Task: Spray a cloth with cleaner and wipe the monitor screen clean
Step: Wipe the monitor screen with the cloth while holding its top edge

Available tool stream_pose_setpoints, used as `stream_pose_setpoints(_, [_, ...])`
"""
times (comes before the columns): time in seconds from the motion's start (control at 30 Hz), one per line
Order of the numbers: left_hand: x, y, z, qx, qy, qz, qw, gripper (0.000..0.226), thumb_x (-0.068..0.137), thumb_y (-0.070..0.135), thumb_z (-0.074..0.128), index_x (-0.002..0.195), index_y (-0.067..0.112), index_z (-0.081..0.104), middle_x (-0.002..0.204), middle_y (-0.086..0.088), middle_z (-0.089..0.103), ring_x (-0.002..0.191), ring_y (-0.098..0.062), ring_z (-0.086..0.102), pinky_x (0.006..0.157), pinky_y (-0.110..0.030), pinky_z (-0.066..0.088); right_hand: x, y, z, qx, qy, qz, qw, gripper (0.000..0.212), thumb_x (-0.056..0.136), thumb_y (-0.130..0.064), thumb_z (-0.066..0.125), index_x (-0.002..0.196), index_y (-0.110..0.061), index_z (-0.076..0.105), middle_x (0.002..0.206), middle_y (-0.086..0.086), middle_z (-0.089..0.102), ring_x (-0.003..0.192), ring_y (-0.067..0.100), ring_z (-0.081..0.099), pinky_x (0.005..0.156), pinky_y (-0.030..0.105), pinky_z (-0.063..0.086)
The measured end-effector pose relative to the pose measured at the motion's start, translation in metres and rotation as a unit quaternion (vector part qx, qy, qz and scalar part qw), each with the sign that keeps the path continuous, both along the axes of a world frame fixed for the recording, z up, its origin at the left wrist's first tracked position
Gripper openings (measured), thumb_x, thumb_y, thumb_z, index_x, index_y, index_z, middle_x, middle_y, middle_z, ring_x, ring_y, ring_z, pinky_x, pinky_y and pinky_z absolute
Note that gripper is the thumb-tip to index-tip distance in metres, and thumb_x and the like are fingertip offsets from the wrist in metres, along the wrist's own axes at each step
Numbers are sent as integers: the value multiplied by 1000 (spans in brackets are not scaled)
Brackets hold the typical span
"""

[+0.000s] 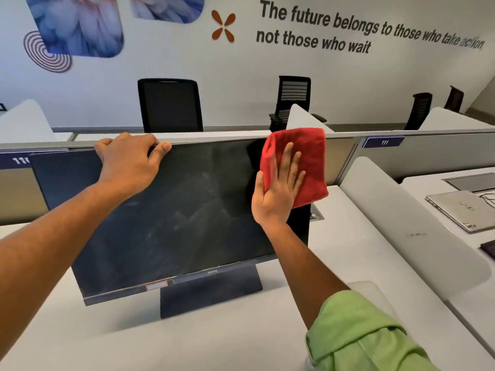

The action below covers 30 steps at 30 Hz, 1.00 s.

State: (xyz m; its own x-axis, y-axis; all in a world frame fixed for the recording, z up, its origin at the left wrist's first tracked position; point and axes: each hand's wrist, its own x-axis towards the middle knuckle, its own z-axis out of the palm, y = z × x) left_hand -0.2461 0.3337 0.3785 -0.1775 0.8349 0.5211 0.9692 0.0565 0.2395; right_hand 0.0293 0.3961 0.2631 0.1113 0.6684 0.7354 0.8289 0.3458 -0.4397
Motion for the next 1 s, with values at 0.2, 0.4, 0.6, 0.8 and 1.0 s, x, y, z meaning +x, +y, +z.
stream_pose_setpoints(0.2, [4, 0, 0, 8, 9, 0, 1000, 40, 102, 54, 35, 82, 26, 56, 71, 1, 53, 86, -21, 43, 94, -50, 26, -9, -50, -82, -66, 139, -51, 987, 75, 108, -46, 32, 164, -38, -17, 177, 0, 4, 164, 26, 4, 130, 60, 11])
stream_pose_setpoints(0.4, [10, -3, 3, -1, 15, 10, 1000, 39, 102, 54, 35, 85, 25, 56, 75, -2, 56, 87, -21, 43, 94, -51, 27, -36, -98, -127, -101, 99, -34, 989, 73, 110, -53, 25, 167, -28, -12, 177, 1, -5, 164, 33, 6, 128, 65, 18])
stream_pose_setpoints(0.6, [12, -7, 5, -3, 15, 16, 1000, 39, 102, 54, 35, 86, 25, 56, 76, -4, 58, 90, -25, 47, 97, -52, 25, -44, -69, -70, -50, -81, 66, 993, 63, 110, -52, 26, 168, -27, 18, 177, 6, 5, 164, 36, 0, 129, 65, 8])
stream_pose_setpoints(0.8, [11, -7, 5, 5, 2, 15, 1000, 39, 102, 54, 36, 85, 25, 57, 79, -5, 61, 92, -27, 50, 99, -50, 22, -35, -10, 16, -1, -18, 36, 999, 66, 109, -53, 20, 167, -32, -5, 177, 8, 3, 164, 30, 0, 130, 60, 4])
stream_pose_setpoints(1.0, [13, -7, 5, 10, 2, 9, 1000, 40, 102, 53, 38, 88, 24, 61, 76, -2, 57, 93, -25, 49, 98, -50, 23, -18, -15, -9, -49, 177, -29, 983, 76, 107, -53, 24, 166, -25, -15, 177, 5, -2, 164, 23, -1, 131, 59, 6])
